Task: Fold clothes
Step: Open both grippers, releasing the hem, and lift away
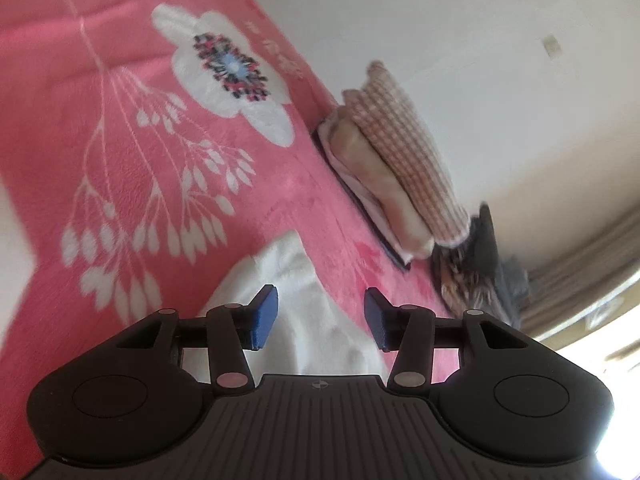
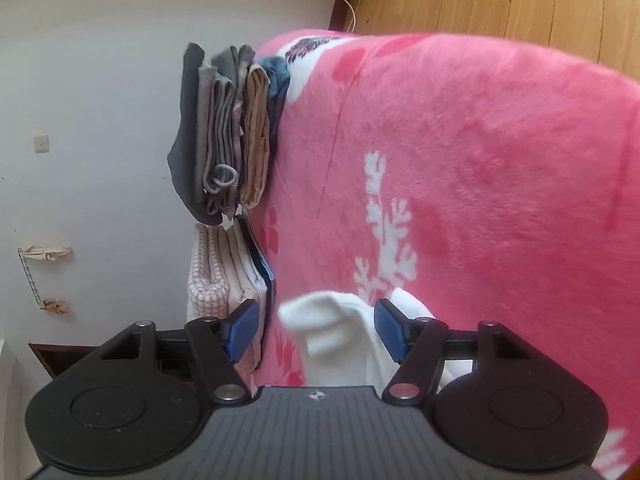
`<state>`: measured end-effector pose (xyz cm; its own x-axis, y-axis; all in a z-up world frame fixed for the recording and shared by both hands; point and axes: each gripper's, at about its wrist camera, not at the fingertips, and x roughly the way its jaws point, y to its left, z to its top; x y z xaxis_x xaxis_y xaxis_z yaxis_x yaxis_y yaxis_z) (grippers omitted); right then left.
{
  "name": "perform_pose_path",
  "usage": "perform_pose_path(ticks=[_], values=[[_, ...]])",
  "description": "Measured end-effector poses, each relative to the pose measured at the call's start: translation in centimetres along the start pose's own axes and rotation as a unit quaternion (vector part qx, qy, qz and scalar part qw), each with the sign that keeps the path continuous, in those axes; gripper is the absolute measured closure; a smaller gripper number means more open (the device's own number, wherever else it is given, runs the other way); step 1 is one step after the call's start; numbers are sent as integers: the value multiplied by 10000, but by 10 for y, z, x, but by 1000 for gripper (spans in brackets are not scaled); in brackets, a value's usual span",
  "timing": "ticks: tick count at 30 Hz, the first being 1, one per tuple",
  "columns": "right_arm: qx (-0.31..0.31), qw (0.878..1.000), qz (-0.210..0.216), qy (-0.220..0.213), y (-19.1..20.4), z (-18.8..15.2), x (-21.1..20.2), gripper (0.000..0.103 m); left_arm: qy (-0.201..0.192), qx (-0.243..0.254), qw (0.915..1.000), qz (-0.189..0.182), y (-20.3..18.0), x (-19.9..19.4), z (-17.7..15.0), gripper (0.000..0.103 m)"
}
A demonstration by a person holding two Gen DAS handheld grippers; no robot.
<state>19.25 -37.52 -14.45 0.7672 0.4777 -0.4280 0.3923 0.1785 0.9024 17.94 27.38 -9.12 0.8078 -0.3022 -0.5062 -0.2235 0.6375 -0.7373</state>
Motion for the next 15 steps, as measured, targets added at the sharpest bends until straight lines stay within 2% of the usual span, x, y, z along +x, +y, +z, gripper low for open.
perform_pose_path(ticks=[4, 9, 12, 15], values=[[-233, 9996, -63, 164, 3, -13, -27, 35, 213, 841, 9959, 259, -31, -24, -33, 51], [-467, 9973, -316, 465, -4, -39, -66, 34, 703, 1903, 9777, 546, -70, -48, -92, 50], [-541, 9958, -400, 621, -13, -56, -91, 34, 922, 2199, 9695, 564, -78, -64, -122, 49], [-648, 9939, -473, 758, -21, -73, -115, 34, 1075, 2303, 9655, 571, -81, -78, -144, 49]])
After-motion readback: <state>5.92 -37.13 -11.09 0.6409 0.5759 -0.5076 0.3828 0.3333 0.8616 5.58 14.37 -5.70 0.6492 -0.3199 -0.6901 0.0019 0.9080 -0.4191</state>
